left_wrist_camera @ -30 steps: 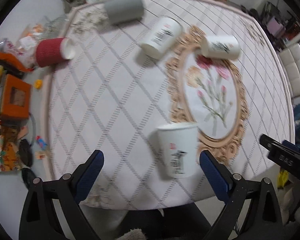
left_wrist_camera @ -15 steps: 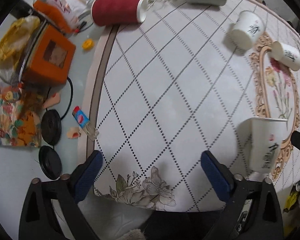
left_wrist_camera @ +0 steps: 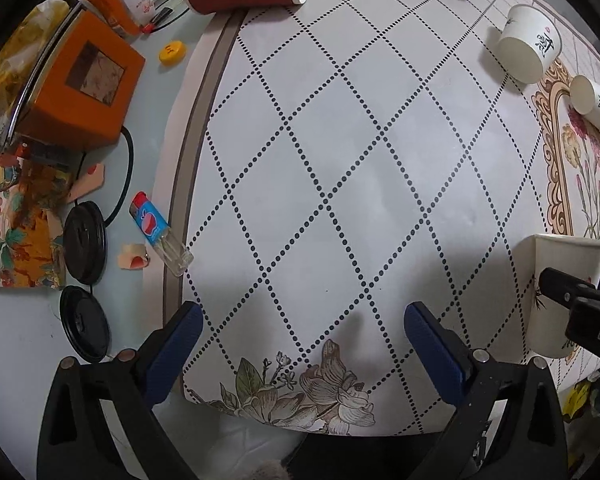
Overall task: Flip cup upright
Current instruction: 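Grasp the white cup with the right tool while the left tool releases it, then lower the upright white cup onto the floral frame with the right tool and open it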
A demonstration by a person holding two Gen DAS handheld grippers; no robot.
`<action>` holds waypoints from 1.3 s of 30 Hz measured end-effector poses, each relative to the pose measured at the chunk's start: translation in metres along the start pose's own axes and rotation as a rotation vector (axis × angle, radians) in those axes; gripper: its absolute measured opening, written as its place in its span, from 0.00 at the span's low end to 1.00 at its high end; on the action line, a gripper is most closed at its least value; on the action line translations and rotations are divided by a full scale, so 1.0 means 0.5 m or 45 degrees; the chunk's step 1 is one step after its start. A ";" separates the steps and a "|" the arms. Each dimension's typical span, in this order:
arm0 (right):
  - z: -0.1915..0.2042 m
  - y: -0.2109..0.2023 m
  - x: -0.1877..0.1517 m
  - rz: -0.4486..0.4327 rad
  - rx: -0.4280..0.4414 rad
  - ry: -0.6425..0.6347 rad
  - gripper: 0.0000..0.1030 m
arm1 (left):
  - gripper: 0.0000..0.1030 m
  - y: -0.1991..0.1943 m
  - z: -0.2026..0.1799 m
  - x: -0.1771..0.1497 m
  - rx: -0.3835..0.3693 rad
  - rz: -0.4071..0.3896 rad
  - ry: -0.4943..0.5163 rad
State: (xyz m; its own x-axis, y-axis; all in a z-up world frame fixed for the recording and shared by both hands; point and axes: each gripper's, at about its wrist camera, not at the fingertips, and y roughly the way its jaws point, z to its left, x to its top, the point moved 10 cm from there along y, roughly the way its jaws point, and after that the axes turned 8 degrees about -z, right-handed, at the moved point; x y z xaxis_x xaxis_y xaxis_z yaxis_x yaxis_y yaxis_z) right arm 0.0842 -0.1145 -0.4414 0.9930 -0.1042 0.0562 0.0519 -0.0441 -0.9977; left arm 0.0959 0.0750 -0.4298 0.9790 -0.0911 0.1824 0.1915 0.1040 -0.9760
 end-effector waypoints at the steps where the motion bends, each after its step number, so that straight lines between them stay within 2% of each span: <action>1: 0.000 -0.001 0.000 -0.006 0.003 0.005 0.65 | 1.00 0.000 -0.003 0.000 0.000 0.003 0.004; 7: -0.023 -0.024 0.012 -0.058 0.046 0.065 0.63 | 1.00 0.004 -0.020 0.009 -0.046 0.042 -0.014; 12: -0.059 -0.072 0.047 -0.183 0.063 0.122 0.63 | 1.00 0.008 -0.042 0.030 -0.087 0.066 -0.024; 19: -0.098 -0.134 0.132 -0.466 0.053 0.192 0.63 | 1.00 0.020 -0.076 0.075 -0.101 0.078 -0.010; 22: -0.089 -0.139 0.178 -0.603 0.044 0.222 0.63 | 1.00 0.027 -0.087 0.107 -0.101 0.073 -0.007; 28: -0.095 -0.141 0.226 -0.864 0.003 0.246 0.63 | 1.00 0.054 -0.109 0.150 -0.089 0.065 0.016; 31: -0.092 -0.128 0.222 -0.916 -0.013 0.233 0.63 | 1.00 0.066 -0.111 0.153 -0.084 0.062 0.039; 34: -0.092 -0.113 0.203 -0.906 0.004 0.224 0.63 | 1.00 0.074 -0.132 0.156 -0.083 0.062 0.055; 39: -0.095 -0.109 0.168 -0.929 0.021 0.208 0.65 | 1.00 0.057 -0.128 0.116 -0.078 0.043 0.082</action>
State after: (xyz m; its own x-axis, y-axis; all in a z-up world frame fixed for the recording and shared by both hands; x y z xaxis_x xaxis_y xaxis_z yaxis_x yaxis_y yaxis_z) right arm 0.1595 -0.1683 -0.3806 0.6773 -0.2003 0.7079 0.6944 -0.1438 -0.7051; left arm 0.1537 0.0094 -0.4546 0.9779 -0.1520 0.1435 0.1522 0.0471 -0.9872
